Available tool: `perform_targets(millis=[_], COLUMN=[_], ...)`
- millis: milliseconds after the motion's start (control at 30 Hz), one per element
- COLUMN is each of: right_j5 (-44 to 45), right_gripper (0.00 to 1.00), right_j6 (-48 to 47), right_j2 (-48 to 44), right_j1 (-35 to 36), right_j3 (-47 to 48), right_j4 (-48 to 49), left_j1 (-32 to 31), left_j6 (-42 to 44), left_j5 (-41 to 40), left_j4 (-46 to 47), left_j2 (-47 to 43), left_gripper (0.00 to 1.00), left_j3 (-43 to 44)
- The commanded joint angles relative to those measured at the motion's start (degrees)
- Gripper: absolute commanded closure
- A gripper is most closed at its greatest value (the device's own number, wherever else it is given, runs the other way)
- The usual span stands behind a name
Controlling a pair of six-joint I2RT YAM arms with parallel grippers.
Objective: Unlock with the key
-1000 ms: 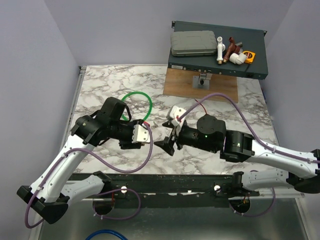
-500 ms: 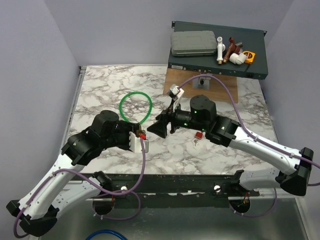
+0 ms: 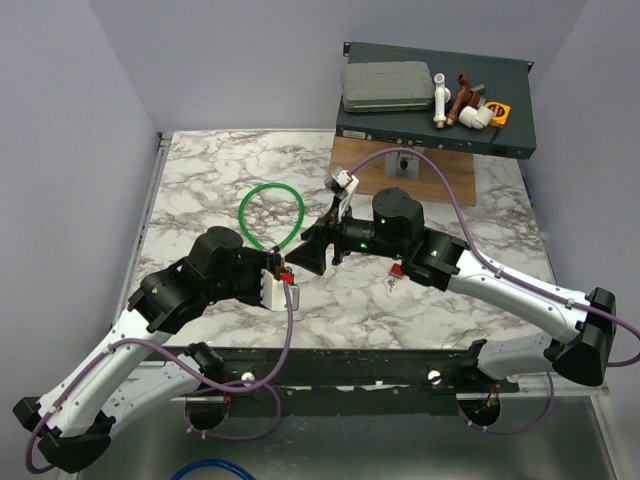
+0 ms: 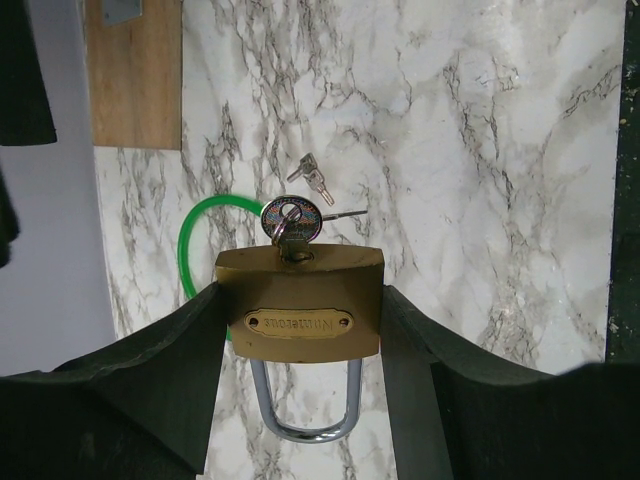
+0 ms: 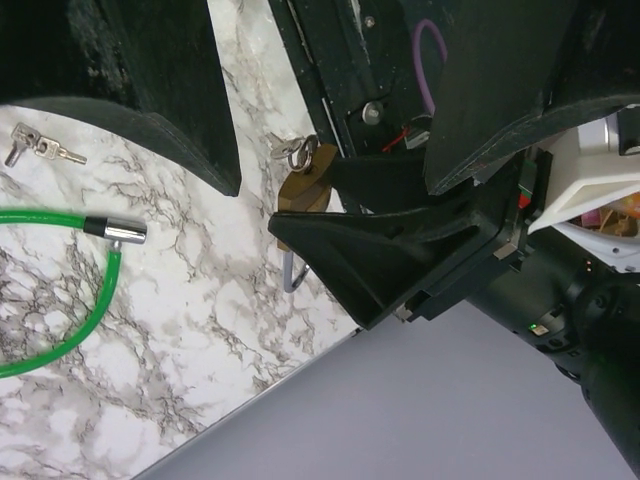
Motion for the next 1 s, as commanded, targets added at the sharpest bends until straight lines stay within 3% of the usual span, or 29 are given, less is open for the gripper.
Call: perform_targets(millis=[0,200,600,967], right_j5=[-2.5,-6.0,-2.0,-5.3], right_gripper=[0.23,0.25,0.26,0.27], right_j6=[1.5,2.0,1.3,1.1], right_j2=[0.5,1.5,-3.1,1.5], right_j1=[0.0,0.0,0.0,0.0], right_j3=[0.2,-0.7,-6.7,-3.3], right_j4=[3.4,4.3,2.4,6.4], left_j1=[-0.6,-0.7,-0.8,-1.4], left_j6=[0.0,0.0,-1.5,-2.2], left_j5=[0.3,-0.7,-0.3,0.4], left_j4=[4.1,5.2,10.2,9.5], left_j2=[-1.1,-1.4,-5.1,-2.4], left_gripper=[1.00,1.00,1.00,1.00], left_j3=[0.0,0.9,0.0,1.6])
